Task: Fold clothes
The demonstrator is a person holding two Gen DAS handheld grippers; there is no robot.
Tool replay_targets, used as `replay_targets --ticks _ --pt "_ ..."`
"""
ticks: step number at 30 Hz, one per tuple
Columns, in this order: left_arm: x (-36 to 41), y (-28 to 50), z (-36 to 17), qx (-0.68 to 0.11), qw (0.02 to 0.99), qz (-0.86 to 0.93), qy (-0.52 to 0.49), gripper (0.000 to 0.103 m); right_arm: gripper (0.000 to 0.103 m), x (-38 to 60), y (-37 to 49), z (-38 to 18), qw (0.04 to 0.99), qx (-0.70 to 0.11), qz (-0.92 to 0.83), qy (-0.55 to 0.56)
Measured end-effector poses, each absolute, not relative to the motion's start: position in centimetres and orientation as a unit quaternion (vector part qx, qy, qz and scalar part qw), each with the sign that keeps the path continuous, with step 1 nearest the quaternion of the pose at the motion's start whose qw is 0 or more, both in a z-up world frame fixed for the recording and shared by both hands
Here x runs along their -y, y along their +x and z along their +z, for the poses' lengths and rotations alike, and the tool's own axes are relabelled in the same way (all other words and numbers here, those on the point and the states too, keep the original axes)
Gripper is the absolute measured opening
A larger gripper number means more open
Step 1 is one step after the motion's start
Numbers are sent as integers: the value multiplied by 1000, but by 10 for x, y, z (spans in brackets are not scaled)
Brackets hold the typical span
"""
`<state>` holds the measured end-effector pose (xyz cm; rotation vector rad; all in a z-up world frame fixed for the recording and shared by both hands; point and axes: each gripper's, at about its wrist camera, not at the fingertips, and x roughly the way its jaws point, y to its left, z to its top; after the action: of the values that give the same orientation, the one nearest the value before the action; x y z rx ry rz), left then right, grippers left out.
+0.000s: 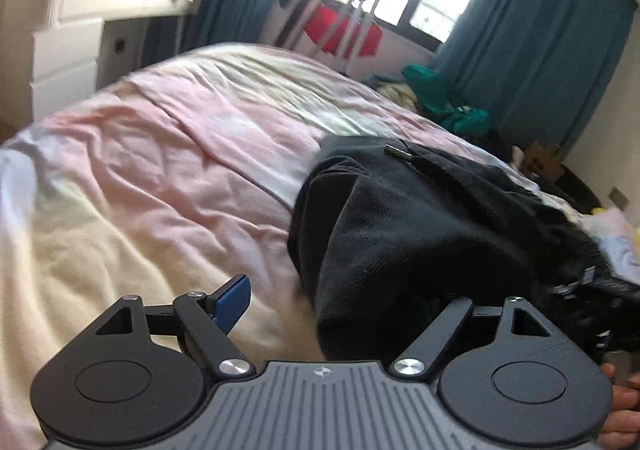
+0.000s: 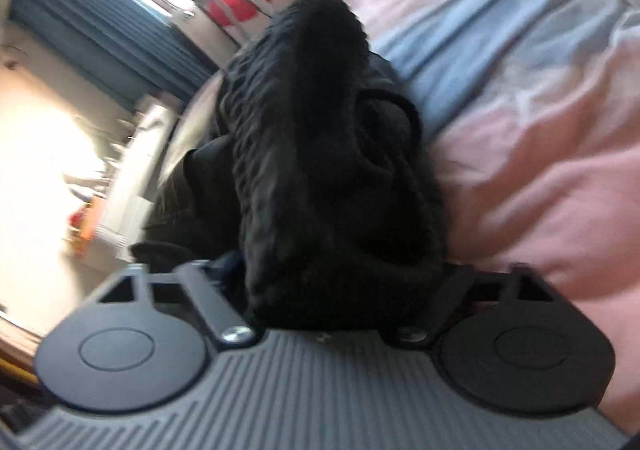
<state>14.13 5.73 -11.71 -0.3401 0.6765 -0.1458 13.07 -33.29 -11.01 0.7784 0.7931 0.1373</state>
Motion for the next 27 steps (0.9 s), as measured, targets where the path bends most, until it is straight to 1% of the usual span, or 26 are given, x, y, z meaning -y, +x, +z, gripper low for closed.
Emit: replay_targets --ticks 2,3,4,5,6,9,12,16,19,20,21,22,24,27 --pt "-66 137 -108 -329 922 -92 -181 83 54 335 127 -107 845 -376 55 376" --pt "-71 135 -103 -326 920 -106 -190 87 52 336 124 -105 844 -373 51 382" --pt "-77 132 -98 -323 917 -120 -199 94 48 336 121 -103 843 -372 46 386" --pt "-82 130 -92 -319 914 -136 -209 97 47 336 119 -101 843 -370 40 387" --pt "-92 129 -88 -311 908 -157 -234 101 46 334 118 -100 844 -368 35 388" --pt "-117 134 -87 -289 885 -179 -318 103 44 329 113 -98 848 -363 24 385" --pt "-126 165 -103 -326 852 -175 -371 103 44 326 114 -99 852 -358 18 382" --pt "-116 219 -135 -392 827 -158 -370 102 44 329 113 -101 853 -353 18 385" --pt "-107 239 -151 -403 811 -185 -381 102 44 329 114 -102 856 -348 17 382" --pt "-104 241 -152 -401 811 -193 -378 101 44 329 115 -102 857 -347 16 381" --pt "-101 244 -153 -400 812 -201 -375 95 44 328 116 -102 858 -345 16 380" --pt "-98 244 -151 -399 815 -207 -366 86 44 328 116 -102 859 -344 15 379" --pt "-95 243 -149 -396 821 -209 -355 83 44 328 118 -103 861 -341 14 378" --pt "-93 239 -148 -390 828 -200 -349 72 42 325 118 -98 864 -339 12 372"
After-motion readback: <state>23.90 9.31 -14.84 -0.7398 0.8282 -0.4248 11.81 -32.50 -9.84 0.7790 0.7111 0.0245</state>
